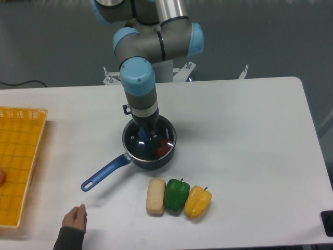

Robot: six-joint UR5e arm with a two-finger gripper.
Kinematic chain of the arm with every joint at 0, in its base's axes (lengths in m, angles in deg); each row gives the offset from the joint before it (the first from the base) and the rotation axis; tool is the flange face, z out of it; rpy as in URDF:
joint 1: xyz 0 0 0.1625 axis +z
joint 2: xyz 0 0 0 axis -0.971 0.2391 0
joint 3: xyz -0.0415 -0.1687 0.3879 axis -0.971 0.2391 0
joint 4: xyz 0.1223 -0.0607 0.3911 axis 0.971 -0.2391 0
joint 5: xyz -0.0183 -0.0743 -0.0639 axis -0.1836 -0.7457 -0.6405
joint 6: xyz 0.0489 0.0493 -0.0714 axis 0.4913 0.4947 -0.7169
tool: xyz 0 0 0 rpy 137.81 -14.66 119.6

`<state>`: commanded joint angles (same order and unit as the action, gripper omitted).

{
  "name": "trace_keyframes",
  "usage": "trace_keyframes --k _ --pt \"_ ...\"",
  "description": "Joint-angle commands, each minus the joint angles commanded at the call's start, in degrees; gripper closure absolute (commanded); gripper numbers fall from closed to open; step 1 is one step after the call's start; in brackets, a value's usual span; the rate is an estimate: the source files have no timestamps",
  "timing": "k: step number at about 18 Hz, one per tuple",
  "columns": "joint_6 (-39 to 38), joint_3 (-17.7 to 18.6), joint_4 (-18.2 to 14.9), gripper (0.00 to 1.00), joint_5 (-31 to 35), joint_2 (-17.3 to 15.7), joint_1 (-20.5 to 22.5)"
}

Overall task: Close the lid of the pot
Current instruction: 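Open the gripper and lift it away from the lid knob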

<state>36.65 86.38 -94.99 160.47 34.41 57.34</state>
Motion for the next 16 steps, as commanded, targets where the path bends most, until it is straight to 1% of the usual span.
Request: trace_keyframes --k 3,6,7,11,14,16 --pt "0.1 -1.0 -1.8 0.00 0.0 -1.1 1.4" --pt "0.4 -3.5 -3.3 0.00 0.0 -1.4 3.0" --pt "0.4 -4.5 -4.1 0.00 0.1 -1.4 3.3" --pt "0.4 -8.1 -10.0 0.00 0.1 -1.3 5.6" --pt "0.6 -9.2 -11.5 0.00 0.3 -1.3 7.9" --pt "3.2 -9.7 -12.8 0.00 0.4 -1.4 9.2"
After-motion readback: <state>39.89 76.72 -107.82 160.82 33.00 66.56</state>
